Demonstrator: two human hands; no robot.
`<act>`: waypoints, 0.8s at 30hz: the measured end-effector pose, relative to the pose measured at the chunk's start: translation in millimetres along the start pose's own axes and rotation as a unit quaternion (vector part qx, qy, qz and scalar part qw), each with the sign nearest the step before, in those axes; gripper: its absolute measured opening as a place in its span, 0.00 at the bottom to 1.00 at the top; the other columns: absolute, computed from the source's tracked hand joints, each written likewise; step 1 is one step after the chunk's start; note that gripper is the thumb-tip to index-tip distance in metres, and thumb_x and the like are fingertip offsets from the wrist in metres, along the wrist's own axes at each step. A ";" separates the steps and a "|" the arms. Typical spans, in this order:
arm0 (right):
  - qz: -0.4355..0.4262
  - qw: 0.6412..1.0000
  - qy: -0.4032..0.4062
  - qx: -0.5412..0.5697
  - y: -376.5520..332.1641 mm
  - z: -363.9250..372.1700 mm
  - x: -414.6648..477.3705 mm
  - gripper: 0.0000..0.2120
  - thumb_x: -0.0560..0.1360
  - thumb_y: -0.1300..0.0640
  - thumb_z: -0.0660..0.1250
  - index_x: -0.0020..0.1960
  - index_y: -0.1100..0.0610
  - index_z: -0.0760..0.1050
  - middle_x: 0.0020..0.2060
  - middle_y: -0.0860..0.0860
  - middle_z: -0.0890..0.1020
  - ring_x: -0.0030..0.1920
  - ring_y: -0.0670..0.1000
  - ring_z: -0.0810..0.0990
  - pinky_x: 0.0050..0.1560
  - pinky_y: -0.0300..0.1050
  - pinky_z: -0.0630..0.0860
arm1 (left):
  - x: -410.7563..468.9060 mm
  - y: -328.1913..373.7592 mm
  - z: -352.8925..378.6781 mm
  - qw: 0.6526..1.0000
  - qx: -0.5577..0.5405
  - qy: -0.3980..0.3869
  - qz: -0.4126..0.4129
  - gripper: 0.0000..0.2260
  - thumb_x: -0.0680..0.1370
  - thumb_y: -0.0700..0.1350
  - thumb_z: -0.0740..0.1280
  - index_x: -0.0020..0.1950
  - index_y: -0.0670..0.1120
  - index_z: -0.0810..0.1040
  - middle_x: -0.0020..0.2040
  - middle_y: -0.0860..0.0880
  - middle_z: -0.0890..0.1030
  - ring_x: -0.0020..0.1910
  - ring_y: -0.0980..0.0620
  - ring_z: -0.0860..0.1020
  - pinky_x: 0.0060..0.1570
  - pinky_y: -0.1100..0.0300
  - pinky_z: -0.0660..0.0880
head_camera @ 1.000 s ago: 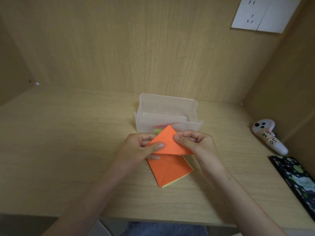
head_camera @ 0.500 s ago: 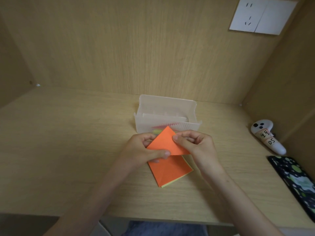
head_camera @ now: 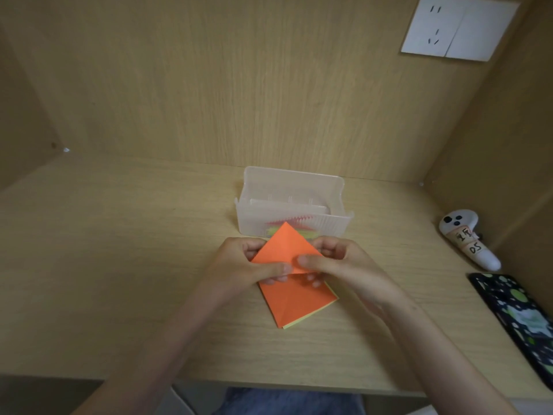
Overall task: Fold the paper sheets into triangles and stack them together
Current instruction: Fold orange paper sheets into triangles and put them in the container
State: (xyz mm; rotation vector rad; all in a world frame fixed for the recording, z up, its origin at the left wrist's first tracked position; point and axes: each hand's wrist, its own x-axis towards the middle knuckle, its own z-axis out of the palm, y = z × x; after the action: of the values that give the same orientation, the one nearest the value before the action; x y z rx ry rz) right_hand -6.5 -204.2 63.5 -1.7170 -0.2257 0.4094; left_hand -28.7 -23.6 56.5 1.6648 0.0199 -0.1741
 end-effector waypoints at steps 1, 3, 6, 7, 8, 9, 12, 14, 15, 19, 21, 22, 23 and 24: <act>0.007 0.999 -0.016 -0.036 0.3 -0.8 -1.2 0.03 0.70 0.62 0.72 0.41 0.56 0.79 0.30 0.48 0.79 0.30 0.44 0.76 0.34 0.36 0.74 | -0.1 0.2 -0.3 1.000 -0.002 -0.001 -0.001 0.09 0.68 0.33 0.74 0.44 0.43 0.81 0.31 0.49 0.84 0.31 0.57 0.82 0.34 0.67 0.79; 0.018 0.996 -0.034 -0.076 2.7 -0.7 -1.9 0.06 0.69 0.63 0.73 0.35 0.56 0.78 0.26 0.48 0.77 0.28 0.43 0.75 0.33 0.35 0.73 | -0.6 0.9 -0.9 1.000 0.000 -0.006 -0.005 0.08 0.68 0.34 0.74 0.45 0.42 0.82 0.33 0.48 0.84 0.32 0.56 0.83 0.35 0.66 0.79; 0.024 0.996 -0.047 -0.078 3.7 1.2 -0.3 0.08 0.68 0.65 0.73 0.33 0.56 0.79 0.25 0.47 0.79 0.27 0.43 0.74 0.32 0.35 0.72 | -1.8 2.7 -0.4 1.000 0.009 -0.015 -0.009 0.09 0.68 0.34 0.74 0.46 0.41 0.82 0.33 0.48 0.84 0.32 0.57 0.82 0.33 0.67 0.78; 0.024 0.996 -0.050 -0.075 3.4 1.7 0.4 0.08 0.68 0.65 0.73 0.33 0.57 0.79 0.25 0.47 0.79 0.27 0.43 0.74 0.32 0.35 0.72 | -2.4 3.5 -0.1 1.000 0.014 -0.017 -0.010 0.08 0.68 0.34 0.74 0.45 0.42 0.82 0.32 0.48 0.84 0.31 0.58 0.82 0.32 0.68 0.77; 0.023 0.996 -0.052 -0.073 2.9 2.2 0.3 0.07 0.68 0.65 0.73 0.33 0.57 0.79 0.26 0.47 0.79 0.27 0.43 0.74 0.32 0.35 0.72 | -2.9 4.3 -0.3 1.000 0.017 -0.017 -0.009 0.08 0.68 0.34 0.74 0.45 0.42 0.82 0.32 0.48 0.84 0.31 0.58 0.81 0.32 0.69 0.76; 0.018 0.996 -0.051 -0.072 3.5 2.5 0.4 0.07 0.68 0.65 0.72 0.34 0.58 0.80 0.26 0.48 0.79 0.27 0.43 0.74 0.32 0.36 0.71 | -3.3 4.8 -0.9 1.000 0.020 -0.018 -0.009 0.08 0.68 0.35 0.74 0.44 0.42 0.82 0.32 0.48 0.84 0.31 0.58 0.81 0.32 0.69 0.76; 0.009 0.996 -0.044 -0.071 4.8 4.5 -0.2 0.06 0.67 0.65 0.73 0.34 0.58 0.79 0.26 0.49 0.79 0.27 0.44 0.73 0.32 0.36 0.71 | -4.7 5.5 -2.4 0.999 0.019 -0.026 -0.013 0.08 0.68 0.35 0.75 0.45 0.43 0.82 0.35 0.46 0.85 0.33 0.56 0.82 0.33 0.68 0.77; 0.008 0.997 -0.039 -0.069 6.0 7.3 -0.5 0.04 0.64 0.62 0.74 0.34 0.58 0.79 0.27 0.51 0.78 0.27 0.45 0.73 0.31 0.36 0.71 | -5.4 5.3 -3.0 0.999 0.018 -0.025 -0.016 0.09 0.68 0.35 0.75 0.46 0.42 0.82 0.37 0.45 0.85 0.34 0.55 0.83 0.34 0.67 0.78; 0.007 0.997 -0.035 -0.068 7.3 8.5 -0.3 0.04 0.63 0.61 0.74 0.33 0.58 0.79 0.27 0.51 0.78 0.27 0.45 0.72 0.31 0.36 0.70 | -5.5 5.2 -3.0 0.999 0.021 -0.024 -0.017 0.09 0.68 0.35 0.75 0.46 0.42 0.82 0.37 0.44 0.85 0.35 0.55 0.83 0.35 0.67 0.78; -0.006 0.998 -0.023 -0.064 9.9 10.0 -0.2 0.10 0.67 0.66 0.72 0.30 0.56 0.78 0.24 0.49 0.76 0.26 0.44 0.71 0.31 0.36 0.69 | -5.9 5.9 -3.6 0.999 0.026 -0.023 -0.023 0.09 0.68 0.36 0.75 0.46 0.43 0.82 0.37 0.44 0.85 0.35 0.54 0.83 0.37 0.65 0.80; -0.009 0.998 -0.026 -0.060 8.3 11.6 -1.4 0.07 0.64 0.63 0.72 0.30 0.56 0.78 0.23 0.47 0.76 0.26 0.44 0.71 0.31 0.35 0.69 | -6.3 6.9 -4.4 0.999 0.030 -0.027 -0.024 0.08 0.68 0.36 0.75 0.45 0.44 0.83 0.37 0.44 0.85 0.35 0.53 0.84 0.38 0.64 0.80; -0.010 0.998 -0.026 -0.059 7.6 12.2 -1.8 0.05 0.62 0.61 0.71 0.29 0.56 0.77 0.23 0.46 0.76 0.26 0.44 0.71 0.31 0.34 0.69 | -6.6 7.8 -4.6 0.999 0.031 -0.028 -0.025 0.08 0.67 0.36 0.75 0.44 0.44 0.82 0.37 0.44 0.85 0.35 0.53 0.84 0.39 0.64 0.80; -0.013 0.998 -0.024 -0.058 8.3 12.0 -1.7 0.04 0.62 0.60 0.69 0.29 0.55 0.78 0.23 0.46 0.77 0.26 0.44 0.71 0.31 0.34 0.69 | -6.7 8.7 -4.4 0.999 0.031 -0.028 -0.025 0.08 0.68 0.36 0.75 0.44 0.44 0.82 0.37 0.44 0.85 0.35 0.53 0.84 0.39 0.64 0.80; -0.014 0.998 -0.019 -0.059 7.8 11.8 -1.8 0.04 0.62 0.60 0.69 0.29 0.54 0.78 0.24 0.47 0.77 0.26 0.44 0.71 0.31 0.35 0.69 | -6.9 9.7 -4.5 0.999 0.030 -0.028 -0.025 0.08 0.68 0.35 0.75 0.44 0.44 0.82 0.36 0.44 0.85 0.34 0.53 0.83 0.39 0.64 0.80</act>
State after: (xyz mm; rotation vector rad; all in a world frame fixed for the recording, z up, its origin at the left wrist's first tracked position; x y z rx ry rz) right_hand -13.4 -195.6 54.5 -1.8211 -0.3075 0.4153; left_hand -34.0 -19.6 67.4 1.7202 0.0150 -0.2609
